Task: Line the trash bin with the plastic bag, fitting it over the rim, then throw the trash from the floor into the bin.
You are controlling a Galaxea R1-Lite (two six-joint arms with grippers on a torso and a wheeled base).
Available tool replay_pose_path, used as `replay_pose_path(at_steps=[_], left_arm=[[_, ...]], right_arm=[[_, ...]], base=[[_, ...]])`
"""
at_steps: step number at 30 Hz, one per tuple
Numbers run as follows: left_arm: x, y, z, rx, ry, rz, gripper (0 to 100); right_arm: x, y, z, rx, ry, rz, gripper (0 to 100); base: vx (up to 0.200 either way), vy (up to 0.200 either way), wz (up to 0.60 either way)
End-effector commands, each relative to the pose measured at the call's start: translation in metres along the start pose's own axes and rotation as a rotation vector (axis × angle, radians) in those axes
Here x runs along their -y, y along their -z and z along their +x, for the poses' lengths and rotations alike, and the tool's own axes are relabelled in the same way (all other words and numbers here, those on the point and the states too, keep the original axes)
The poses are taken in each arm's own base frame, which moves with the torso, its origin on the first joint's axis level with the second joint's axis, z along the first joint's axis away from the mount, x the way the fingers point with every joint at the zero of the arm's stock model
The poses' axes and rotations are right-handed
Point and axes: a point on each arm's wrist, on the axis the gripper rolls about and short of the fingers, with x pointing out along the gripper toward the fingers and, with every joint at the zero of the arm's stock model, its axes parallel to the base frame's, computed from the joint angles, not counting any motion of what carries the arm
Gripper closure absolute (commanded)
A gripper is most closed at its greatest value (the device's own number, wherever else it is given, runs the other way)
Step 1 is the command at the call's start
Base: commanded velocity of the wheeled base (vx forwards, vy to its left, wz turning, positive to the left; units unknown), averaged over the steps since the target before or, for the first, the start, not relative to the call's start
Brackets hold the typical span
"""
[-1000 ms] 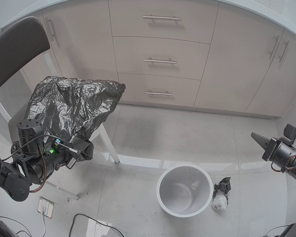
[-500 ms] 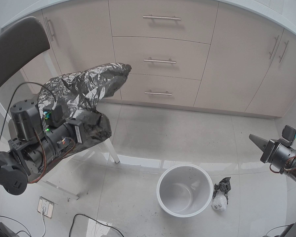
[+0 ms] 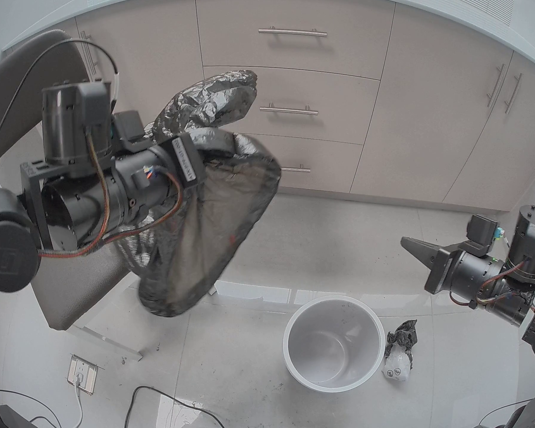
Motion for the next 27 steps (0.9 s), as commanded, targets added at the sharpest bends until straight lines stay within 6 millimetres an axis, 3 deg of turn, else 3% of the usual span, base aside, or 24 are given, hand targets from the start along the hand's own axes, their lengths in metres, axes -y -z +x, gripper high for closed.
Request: replay_pose_path(at_steps=[1, 7, 8, 16, 27], left_arm=[[0.043, -0.003, 0.008, -0.03, 0.06, -0.082, 100], [0.058, 0.013, 0.016, -0.089, 0.085, -0.134, 100], [0.061, 0.013, 0.015, -0.092, 0.094, -0.155, 100], [0.085, 0.011, 0.003, -0.14, 0.142, -0.216, 100], [0.093, 0.012, -0.003, -0.15, 0.17, -0.219, 100]], right_arm=[[-0.018, 0.011, 0.033, -0.056, -0.05, -0.021, 100], [-0.031, 0.014, 0.037, -0.068, -0.094, -0.035, 100], [-0.031, 0.015, 0.037, -0.07, -0.096, -0.045, 0], [-0.044, 0.033, 0.041, -0.13, -0.147, -0.064, 0], [-0.055, 0.045, 0.054, -0.168, -0.179, -0.076, 0]], base=[[0.0, 0.0, 0.0], [0.0, 0.0, 0.0], [0.0, 0.0, 0.0], [0.0, 0.0, 0.0], [0.0, 0.0, 0.0]])
